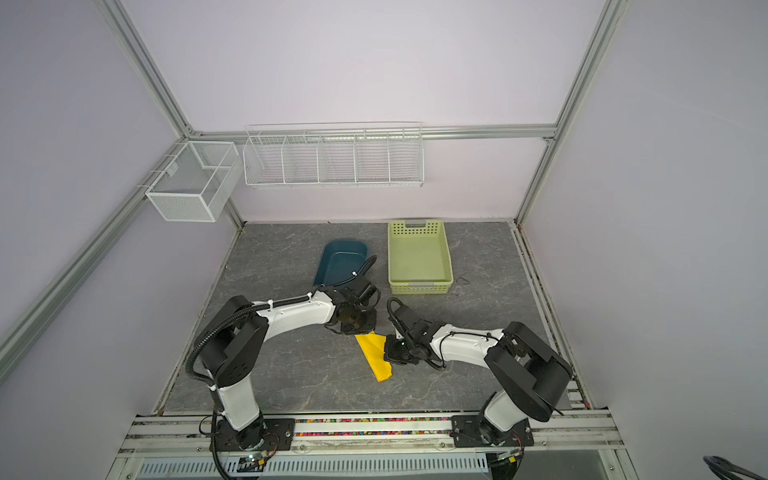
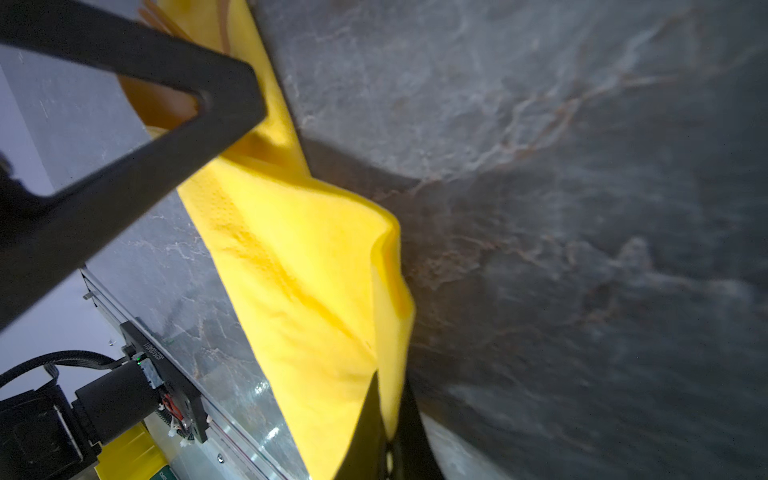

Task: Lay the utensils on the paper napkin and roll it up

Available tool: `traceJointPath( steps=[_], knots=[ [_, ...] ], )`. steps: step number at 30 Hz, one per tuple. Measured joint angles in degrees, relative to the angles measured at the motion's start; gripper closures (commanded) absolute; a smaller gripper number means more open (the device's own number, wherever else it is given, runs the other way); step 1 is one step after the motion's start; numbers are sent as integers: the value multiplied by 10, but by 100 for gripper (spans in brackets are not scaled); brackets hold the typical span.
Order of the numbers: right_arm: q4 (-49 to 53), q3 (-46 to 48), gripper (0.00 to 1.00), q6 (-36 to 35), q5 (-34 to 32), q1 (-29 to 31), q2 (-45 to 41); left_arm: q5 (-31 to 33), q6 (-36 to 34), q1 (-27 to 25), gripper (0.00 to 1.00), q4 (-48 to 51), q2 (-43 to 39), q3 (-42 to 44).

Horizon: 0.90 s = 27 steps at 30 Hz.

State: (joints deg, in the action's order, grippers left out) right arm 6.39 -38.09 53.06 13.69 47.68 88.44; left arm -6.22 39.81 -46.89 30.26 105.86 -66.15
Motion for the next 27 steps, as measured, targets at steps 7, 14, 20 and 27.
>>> traceJointPath(
  steps=[7, 14, 20, 27],
  knots=[
    [-3, 2, 93, 6, -2, 1, -1, 0, 2, 0, 96, 1, 0, -3],
    [-14, 7, 93, 11, -2, 1, -1, 3, 10, 0, 92, 4, -30, -19],
    [-40, 18, 93, 21, 1, 1, -2, 3, 42, 0, 91, -28, -136, 8],
    [-85, 40, 93, 40, 12, -5, -3, -3, 112, 0, 86, -97, -241, 160]
  ],
)
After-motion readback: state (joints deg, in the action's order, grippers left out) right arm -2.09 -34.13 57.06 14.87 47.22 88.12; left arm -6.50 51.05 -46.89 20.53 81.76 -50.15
